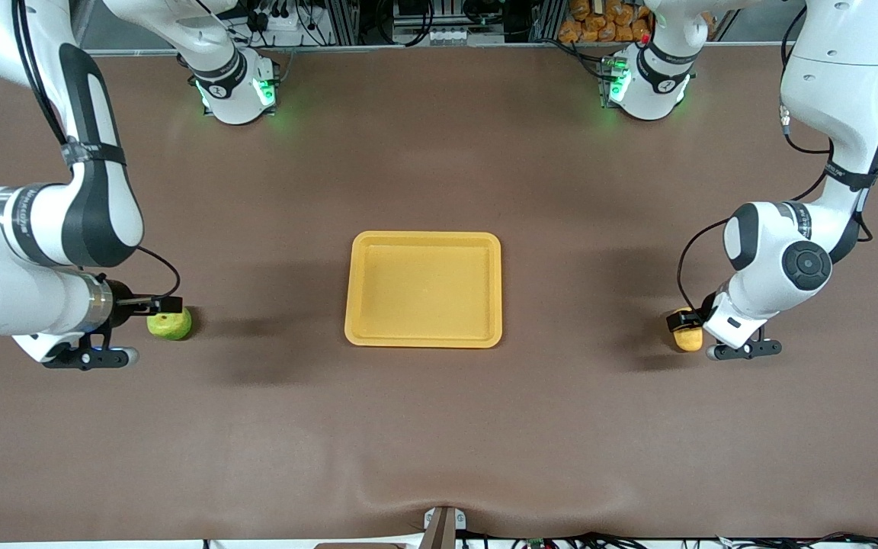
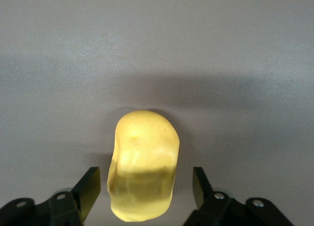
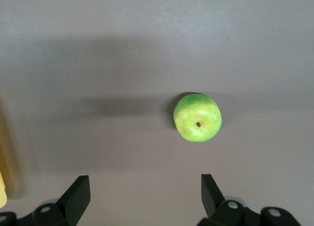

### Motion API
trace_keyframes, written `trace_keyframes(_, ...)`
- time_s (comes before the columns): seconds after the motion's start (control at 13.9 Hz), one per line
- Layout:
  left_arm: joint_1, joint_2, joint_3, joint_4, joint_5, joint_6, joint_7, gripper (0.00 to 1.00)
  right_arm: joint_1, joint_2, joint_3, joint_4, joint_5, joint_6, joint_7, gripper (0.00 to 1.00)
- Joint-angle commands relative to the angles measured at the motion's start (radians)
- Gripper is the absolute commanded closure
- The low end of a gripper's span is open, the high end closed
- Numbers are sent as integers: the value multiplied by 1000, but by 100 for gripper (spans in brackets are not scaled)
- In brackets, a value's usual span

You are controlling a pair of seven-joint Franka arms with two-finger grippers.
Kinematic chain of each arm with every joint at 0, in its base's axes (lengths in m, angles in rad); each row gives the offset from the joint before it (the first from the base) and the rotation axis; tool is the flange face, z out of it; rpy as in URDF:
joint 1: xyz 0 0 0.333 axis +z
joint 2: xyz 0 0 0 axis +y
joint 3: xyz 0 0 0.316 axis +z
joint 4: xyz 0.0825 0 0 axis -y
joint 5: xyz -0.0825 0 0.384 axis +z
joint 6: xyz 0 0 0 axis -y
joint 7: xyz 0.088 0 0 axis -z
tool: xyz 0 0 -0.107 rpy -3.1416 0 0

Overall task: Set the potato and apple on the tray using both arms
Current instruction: 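Lower both grippers and close them on the potato and apple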

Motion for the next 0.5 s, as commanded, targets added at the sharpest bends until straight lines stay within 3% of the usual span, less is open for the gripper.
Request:
trace_keyframes(0.0,-2,8,0,6,22,11,-10,30,-24,25,8,13,11,-5,-13,0)
trace_keyframes(0.14,-2,15,0,7,22,11,-10,43,-32,30,6,-35,-4,12,-67,0)
trace_keyframes(0.43,-4,18,-2,9,22,11,-10,73,-61,28,5,-165,-7,241,-212,0)
